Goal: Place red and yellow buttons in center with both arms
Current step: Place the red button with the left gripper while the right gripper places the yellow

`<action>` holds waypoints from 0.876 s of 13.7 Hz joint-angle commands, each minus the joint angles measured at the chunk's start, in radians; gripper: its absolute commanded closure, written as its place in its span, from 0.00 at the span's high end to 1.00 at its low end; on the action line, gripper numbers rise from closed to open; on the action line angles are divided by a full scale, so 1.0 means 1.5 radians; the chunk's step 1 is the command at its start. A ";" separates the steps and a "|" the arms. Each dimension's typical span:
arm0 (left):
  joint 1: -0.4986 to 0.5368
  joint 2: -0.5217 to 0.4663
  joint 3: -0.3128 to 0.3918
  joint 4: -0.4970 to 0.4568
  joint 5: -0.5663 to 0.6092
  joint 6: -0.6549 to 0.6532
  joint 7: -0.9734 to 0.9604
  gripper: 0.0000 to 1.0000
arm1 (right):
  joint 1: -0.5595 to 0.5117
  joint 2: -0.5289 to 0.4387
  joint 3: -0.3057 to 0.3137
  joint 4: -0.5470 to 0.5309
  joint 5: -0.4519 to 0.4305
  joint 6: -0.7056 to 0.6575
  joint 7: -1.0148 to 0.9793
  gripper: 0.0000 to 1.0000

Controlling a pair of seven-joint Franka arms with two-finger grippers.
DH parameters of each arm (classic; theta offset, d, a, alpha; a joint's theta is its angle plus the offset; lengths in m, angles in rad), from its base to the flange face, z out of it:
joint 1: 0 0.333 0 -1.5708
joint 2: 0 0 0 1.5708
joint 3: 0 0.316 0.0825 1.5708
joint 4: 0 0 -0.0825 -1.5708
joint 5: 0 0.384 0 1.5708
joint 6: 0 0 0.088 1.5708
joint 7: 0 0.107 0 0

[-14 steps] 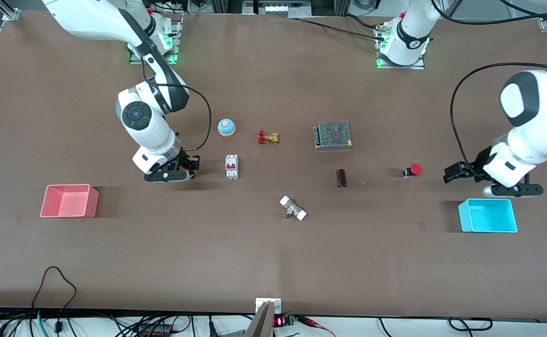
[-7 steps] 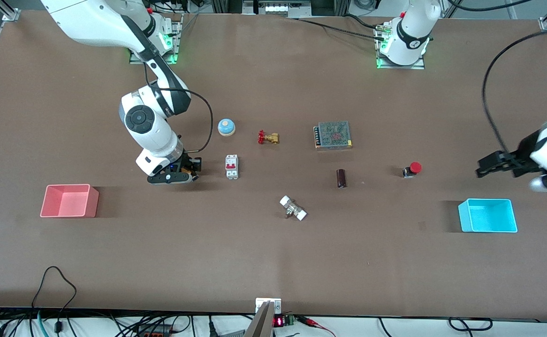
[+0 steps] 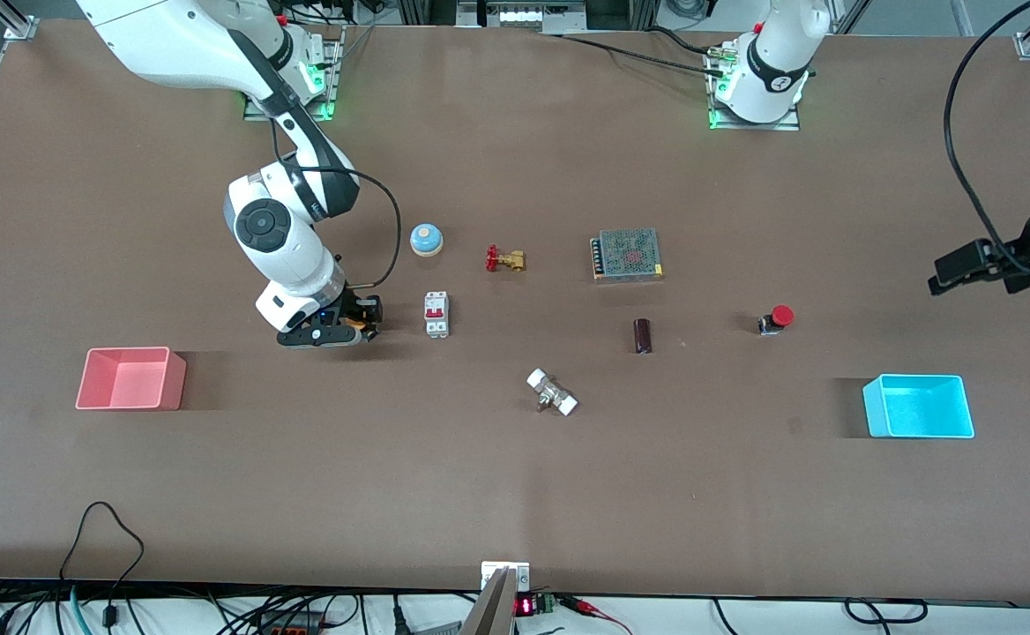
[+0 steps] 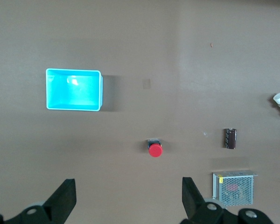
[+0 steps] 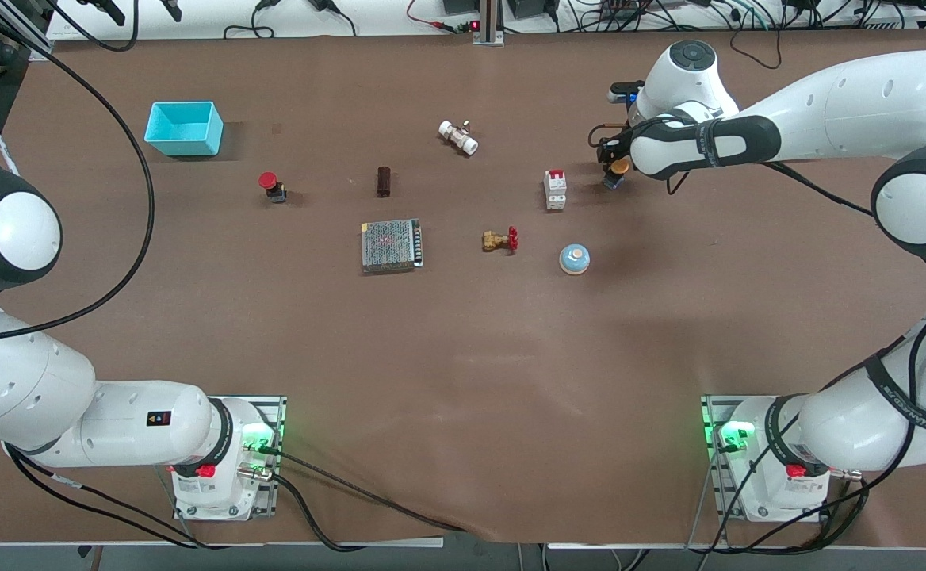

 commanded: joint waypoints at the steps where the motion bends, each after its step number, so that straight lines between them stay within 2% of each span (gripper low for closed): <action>1: -0.002 -0.006 -0.004 0.003 0.012 -0.008 -0.008 1.00 | -0.002 0.007 0.000 0.013 -0.015 0.005 0.014 0.80; 2: -0.002 -0.006 -0.004 0.000 0.012 0.004 -0.008 1.00 | -0.003 0.006 -0.001 0.014 -0.013 0.005 0.013 0.82; 4: -0.003 -0.003 -0.003 -0.006 0.013 0.008 -0.008 1.00 | -0.009 -0.017 -0.002 0.030 -0.006 -0.011 0.005 1.00; 5: 0.001 0.000 -0.003 -0.004 0.009 0.010 -0.009 1.00 | -0.022 -0.044 -0.002 0.046 -0.002 -0.057 0.001 1.00; 7: -0.003 0.003 -0.002 0.005 0.005 0.008 -0.019 1.00 | -0.028 -0.087 -0.002 0.120 0.018 -0.217 -0.002 1.00; 9: 0.000 -0.005 -0.002 0.007 0.004 0.004 -0.032 1.00 | -0.041 -0.121 -0.006 0.209 0.081 -0.361 -0.065 1.00; 12: -0.001 -0.015 -0.003 0.005 0.005 -0.019 -0.025 1.00 | -0.060 -0.191 -0.082 0.279 0.099 -0.489 -0.157 1.00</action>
